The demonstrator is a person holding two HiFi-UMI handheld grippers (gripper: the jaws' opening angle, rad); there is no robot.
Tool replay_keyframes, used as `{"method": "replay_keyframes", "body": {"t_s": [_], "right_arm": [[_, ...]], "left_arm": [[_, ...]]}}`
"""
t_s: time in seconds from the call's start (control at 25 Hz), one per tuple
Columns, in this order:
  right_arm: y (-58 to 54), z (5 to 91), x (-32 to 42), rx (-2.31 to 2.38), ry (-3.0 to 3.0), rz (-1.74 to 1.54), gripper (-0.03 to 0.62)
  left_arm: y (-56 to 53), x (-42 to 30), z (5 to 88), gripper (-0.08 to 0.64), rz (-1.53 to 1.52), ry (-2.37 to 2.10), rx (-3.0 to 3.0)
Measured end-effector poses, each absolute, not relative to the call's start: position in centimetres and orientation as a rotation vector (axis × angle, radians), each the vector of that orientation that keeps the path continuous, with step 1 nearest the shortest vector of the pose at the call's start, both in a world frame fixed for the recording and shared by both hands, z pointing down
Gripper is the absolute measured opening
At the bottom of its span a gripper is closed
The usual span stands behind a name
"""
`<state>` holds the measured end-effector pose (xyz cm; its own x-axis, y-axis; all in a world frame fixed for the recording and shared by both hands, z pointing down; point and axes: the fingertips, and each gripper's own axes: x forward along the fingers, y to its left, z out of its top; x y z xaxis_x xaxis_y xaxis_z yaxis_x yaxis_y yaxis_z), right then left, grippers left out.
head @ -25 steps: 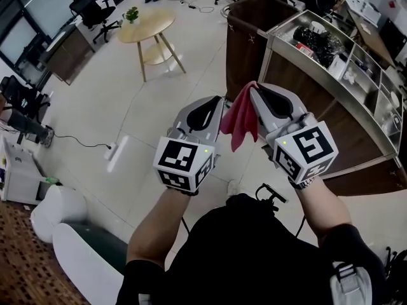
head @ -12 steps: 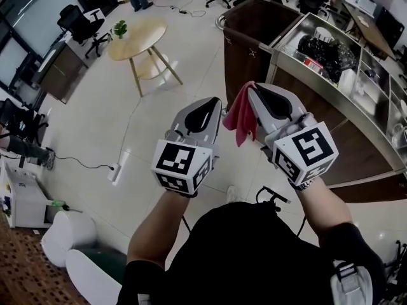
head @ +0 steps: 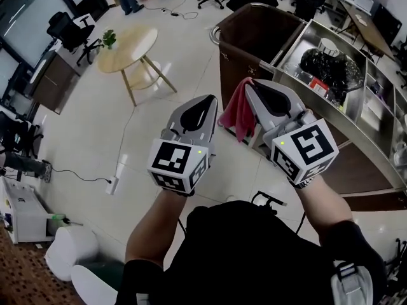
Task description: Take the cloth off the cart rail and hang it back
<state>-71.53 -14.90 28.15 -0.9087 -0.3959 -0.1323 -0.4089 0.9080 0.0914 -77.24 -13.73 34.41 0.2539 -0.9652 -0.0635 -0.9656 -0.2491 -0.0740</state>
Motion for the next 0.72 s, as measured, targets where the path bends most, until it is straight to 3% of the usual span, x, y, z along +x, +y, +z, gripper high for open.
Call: {"method": "replay_keyframes", "body": {"t_s": [0.72], "right_arm": [[-21.1, 23.9, -82.4, -1.056, 2.855, 0.169, 0.011]], "left_arm": [[-20.7, -88.6, 30.4, 0.002, 0.037, 1.516, -2.65]]}}
